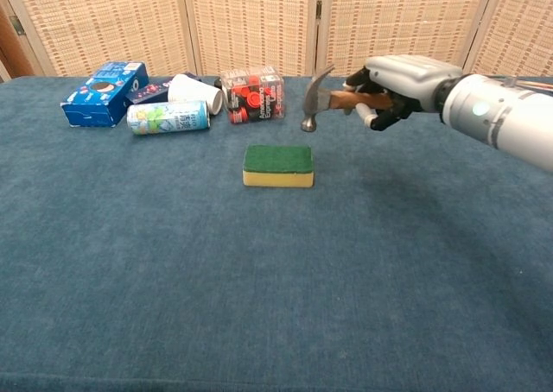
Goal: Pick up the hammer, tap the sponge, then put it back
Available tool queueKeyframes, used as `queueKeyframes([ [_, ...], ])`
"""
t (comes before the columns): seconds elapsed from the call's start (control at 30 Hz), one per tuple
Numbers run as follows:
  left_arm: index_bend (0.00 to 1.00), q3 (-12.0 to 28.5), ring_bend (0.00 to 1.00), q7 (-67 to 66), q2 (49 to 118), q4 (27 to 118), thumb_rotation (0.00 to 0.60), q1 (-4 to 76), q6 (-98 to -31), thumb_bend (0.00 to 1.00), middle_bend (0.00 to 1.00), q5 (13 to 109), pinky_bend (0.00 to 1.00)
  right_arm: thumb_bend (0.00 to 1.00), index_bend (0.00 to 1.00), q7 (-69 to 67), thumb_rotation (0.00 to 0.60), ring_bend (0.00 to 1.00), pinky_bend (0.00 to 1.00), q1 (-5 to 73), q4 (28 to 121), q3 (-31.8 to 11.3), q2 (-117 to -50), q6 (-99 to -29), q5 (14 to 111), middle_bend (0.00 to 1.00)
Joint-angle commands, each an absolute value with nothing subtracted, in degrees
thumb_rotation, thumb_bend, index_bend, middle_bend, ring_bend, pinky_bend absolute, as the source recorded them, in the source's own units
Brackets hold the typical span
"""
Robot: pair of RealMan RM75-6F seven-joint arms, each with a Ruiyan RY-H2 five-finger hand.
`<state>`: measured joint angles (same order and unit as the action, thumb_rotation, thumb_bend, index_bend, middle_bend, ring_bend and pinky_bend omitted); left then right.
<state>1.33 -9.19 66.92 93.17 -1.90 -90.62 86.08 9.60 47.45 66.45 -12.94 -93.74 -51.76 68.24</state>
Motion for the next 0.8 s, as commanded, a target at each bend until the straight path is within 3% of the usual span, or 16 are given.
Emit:
queueKeyframes([
  [0.03, 0.00, 1.27, 0.00, -9.73, 67.01, 93.45, 0.600, -1.68, -90.41, 0.26, 0.00, 86.30, 0.00, 0.71, 0.66, 7.69, 0.600, 0.73, 0.75, 45.69, 66.41, -11.97, -93.03, -52.20, 68.12, 0.81],
  [0.23, 0.00, 1.27, 0.00, -10.57, 67.00, 94.33, 0.600, -1.45, -90.33, 0.26, 0.00, 86.55, 0.00, 0.64, 0.65, 4.64, 0.600, 0.66, 0.74, 43.94, 63.13, -10.83, -93.41, -51.17, 68.02, 0.74],
  [0.3, 0.00, 1.25, 0.00, -10.98, 66.89, 94.57, 0.600, -1.40, -90.25, 0.26, 0.00, 86.50, 0.00, 0.56, 0.57, 3.72, 0.600, 0.59, 0.68, 43.54, 62.45, -10.58, -93.33, -50.48, 67.93, 0.66],
  [0.37, 0.00, 1.29, 0.00, -11.13, 66.86, 94.83, 0.600, -1.35, -90.23, 0.26, 0.00, 86.44, 0.00, 0.45, 0.40, 2.88, 0.600, 0.45, 0.57, 43.16, 62.10, -10.50, -93.11, -49.84, 67.71, 0.51],
  [0.5, 0.00, 1.33, 0.00, -11.64, 66.86, 95.17, 0.600, -1.17, -89.99, 0.26, 0.00, 86.37, 0.00, 0.32, 0.15, 0.53, 0.600, 0.23, 0.40, 42.36, 62.24, -10.51, -92.34, -49.48, 68.04, 0.30],
  [0.57, 0.00, 1.35, 0.00, -11.87, 66.85, 95.34, 0.600, -1.06, -89.86, 0.26, 0.00, 86.33, 0.00, 0.29, 0.07, -0.82, 0.600, 0.18, 0.35, 41.87, 62.58, -10.52, -91.60, -49.96, 68.78, 0.24],
  [0.67, 0.00, 1.48, 0.00, -12.02, 66.78, 95.51, 0.600, -0.94, -89.78, 0.26, 0.00, 86.16, 0.00, 0.26, 0.01, -2.31, 0.600, 0.15, 0.33, 41.00, 63.37, -10.43, -90.20, -51.31, 70.06, 0.19],
  [0.8, 0.00, 1.72, 0.00, -12.15, 66.65, 95.65, 0.600, -0.60, -89.35, 0.26, 0.00, 85.81, 0.00, 0.26, 0.00, -4.24, 0.600, 0.15, 0.32, 38.81, 66.17, -10.32, -86.70, -54.61, 71.82, 0.18],
])
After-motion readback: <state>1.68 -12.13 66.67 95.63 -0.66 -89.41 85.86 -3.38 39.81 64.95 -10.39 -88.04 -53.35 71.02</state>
